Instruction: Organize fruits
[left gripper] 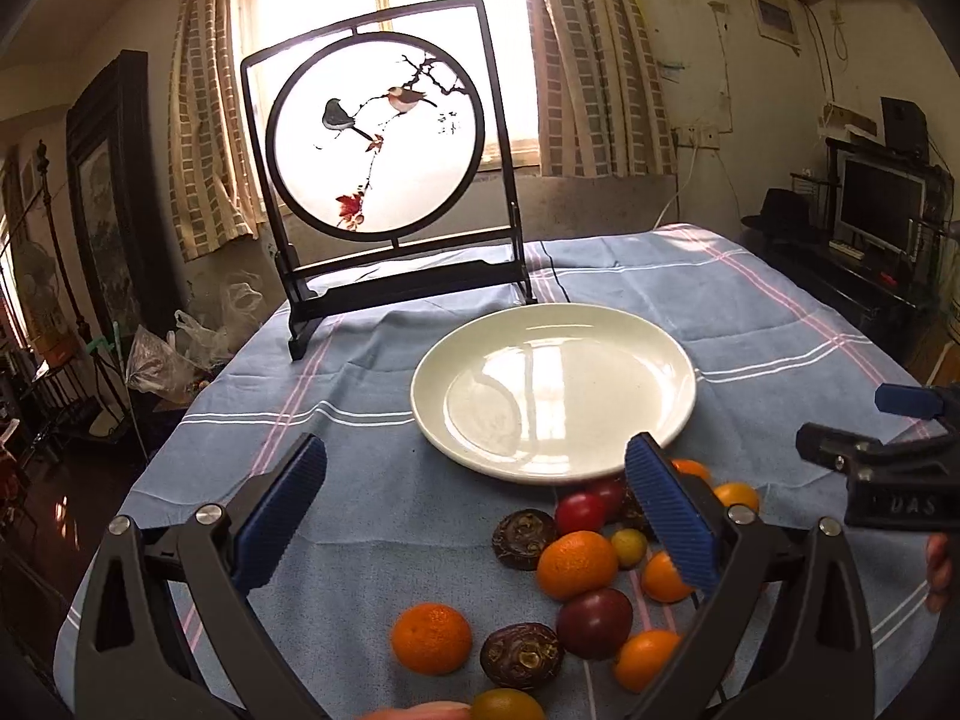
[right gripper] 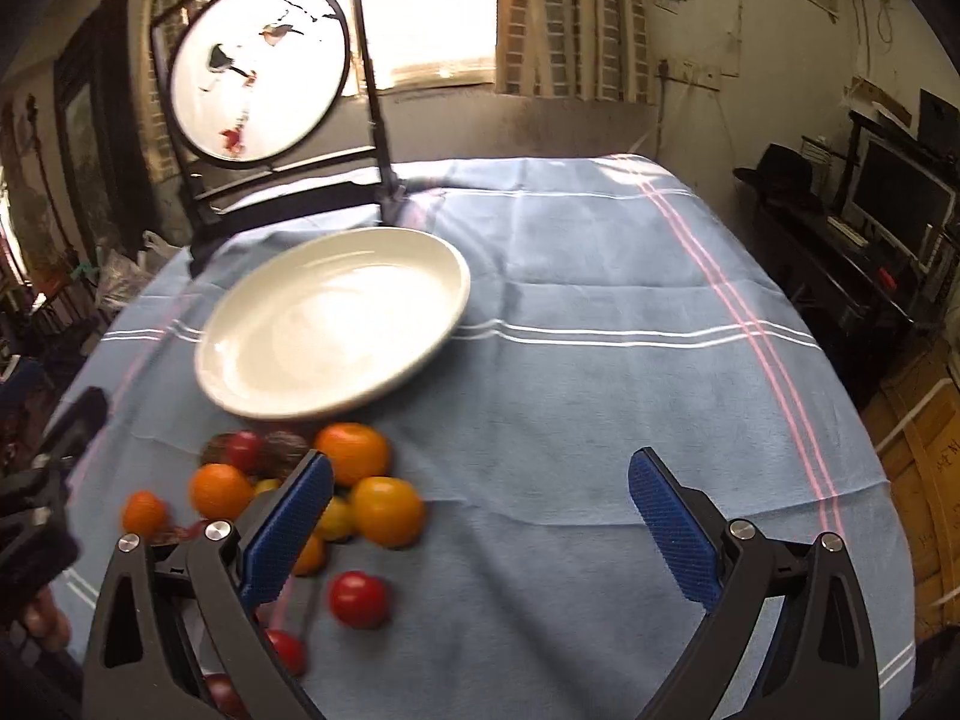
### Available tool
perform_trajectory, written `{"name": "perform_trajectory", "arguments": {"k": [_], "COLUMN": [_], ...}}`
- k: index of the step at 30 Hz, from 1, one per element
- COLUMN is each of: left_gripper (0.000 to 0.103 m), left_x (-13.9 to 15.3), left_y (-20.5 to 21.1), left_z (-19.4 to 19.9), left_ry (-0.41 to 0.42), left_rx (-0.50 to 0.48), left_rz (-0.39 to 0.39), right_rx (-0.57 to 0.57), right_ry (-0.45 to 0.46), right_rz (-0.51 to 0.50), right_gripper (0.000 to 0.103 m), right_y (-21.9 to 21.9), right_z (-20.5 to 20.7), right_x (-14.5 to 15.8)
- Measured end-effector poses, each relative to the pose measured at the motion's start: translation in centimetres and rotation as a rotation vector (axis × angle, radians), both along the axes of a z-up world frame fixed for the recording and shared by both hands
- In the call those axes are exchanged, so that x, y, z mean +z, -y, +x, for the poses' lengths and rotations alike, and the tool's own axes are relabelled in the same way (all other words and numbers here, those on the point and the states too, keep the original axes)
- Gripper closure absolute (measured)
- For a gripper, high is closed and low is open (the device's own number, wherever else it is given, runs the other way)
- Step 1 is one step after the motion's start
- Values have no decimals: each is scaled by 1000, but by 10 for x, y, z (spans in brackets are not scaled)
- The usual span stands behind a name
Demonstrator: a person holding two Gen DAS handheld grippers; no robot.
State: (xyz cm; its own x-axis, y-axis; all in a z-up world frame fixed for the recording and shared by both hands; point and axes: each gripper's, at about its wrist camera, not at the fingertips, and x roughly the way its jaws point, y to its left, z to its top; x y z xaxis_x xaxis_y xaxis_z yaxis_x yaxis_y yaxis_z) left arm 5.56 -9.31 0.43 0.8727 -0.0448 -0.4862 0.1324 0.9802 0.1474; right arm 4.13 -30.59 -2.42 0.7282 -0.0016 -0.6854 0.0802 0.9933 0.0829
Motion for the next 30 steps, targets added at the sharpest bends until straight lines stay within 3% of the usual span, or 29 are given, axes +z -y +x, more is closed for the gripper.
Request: {"name": "perform_trajectory", "arguments": {"k": [3,5,11,16,18,23,30], "left_gripper": [5,5,5,5,5,7,5], "left_x": [3,4,3,1,2,2,10], "left_y": [-8,-14,-33,-40,-44,-53,-50], "left_z": [-1,-2,-4,-6,-7,2,-3], "left_ry": [3,-2,-24,-26,-5,-42,9], "left_rx": [39,61,105,110,124,142,162], "left_rz": [0,-10,-59,-65,-64,-112,-81], "right_rx": [47,16,8,4,8,11,28], "right_ry": [77,118,139,172,174,172,143], "right_rz": [43,-2,-25,-108,-105,-118,-82], "right_gripper": [4,4,4,4,4,4,4], "right_y": [-28,-43,-67,-77,-76,-77,-76], "right_z": [-15,-23,-36,-48,-51,-54,-48], "right_x": [13,18,23,26,29,31,24]}}
